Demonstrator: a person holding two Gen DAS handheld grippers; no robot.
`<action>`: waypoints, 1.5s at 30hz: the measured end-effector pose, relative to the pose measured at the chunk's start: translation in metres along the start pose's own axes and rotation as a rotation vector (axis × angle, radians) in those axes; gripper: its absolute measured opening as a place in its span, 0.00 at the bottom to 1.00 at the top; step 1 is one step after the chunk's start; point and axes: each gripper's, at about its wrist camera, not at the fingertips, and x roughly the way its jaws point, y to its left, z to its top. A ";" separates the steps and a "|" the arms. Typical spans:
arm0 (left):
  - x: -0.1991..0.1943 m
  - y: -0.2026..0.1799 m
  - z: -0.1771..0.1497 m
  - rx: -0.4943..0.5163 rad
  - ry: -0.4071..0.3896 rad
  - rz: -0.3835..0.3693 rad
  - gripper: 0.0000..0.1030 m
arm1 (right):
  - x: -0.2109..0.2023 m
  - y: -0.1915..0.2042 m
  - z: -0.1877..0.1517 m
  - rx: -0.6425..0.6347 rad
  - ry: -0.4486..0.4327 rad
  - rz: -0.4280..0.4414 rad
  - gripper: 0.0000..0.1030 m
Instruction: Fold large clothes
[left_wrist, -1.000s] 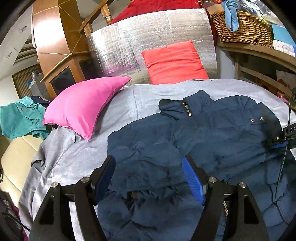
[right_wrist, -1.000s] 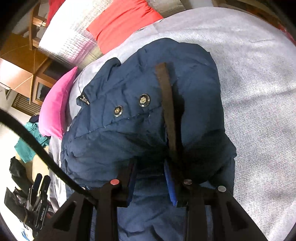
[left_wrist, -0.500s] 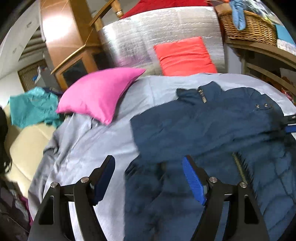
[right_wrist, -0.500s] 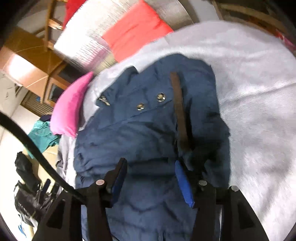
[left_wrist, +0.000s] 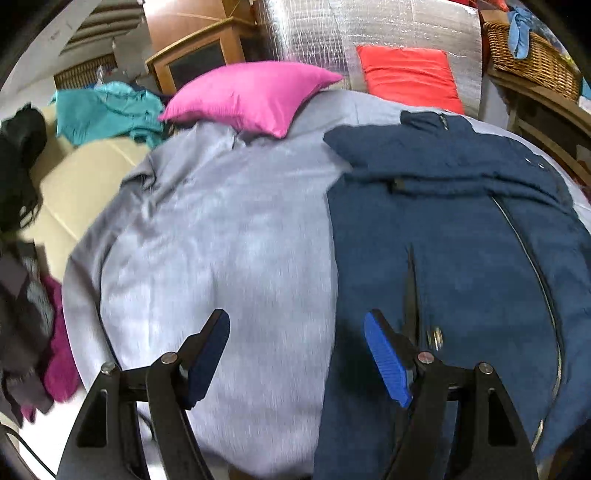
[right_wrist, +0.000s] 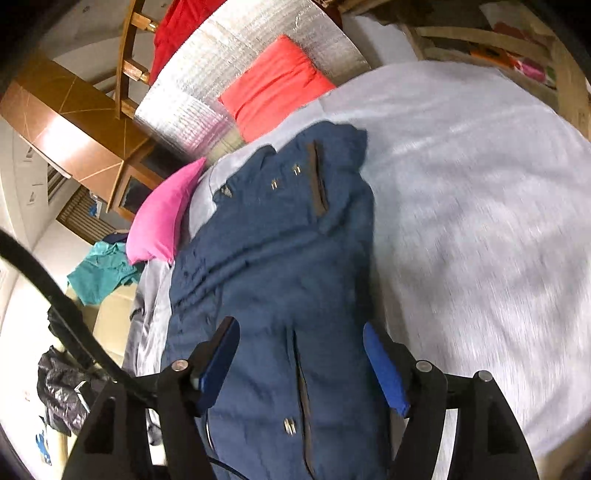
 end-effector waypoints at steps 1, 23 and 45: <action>-0.004 0.001 -0.009 -0.006 0.009 -0.017 0.74 | -0.002 -0.003 -0.006 0.006 0.006 0.000 0.71; 0.022 0.010 -0.053 -0.109 0.186 -0.460 0.42 | -0.017 -0.050 -0.078 0.124 0.098 0.025 0.72; 0.016 -0.004 -0.059 -0.099 0.198 -0.630 0.32 | -0.003 -0.041 -0.096 0.084 0.177 0.212 0.42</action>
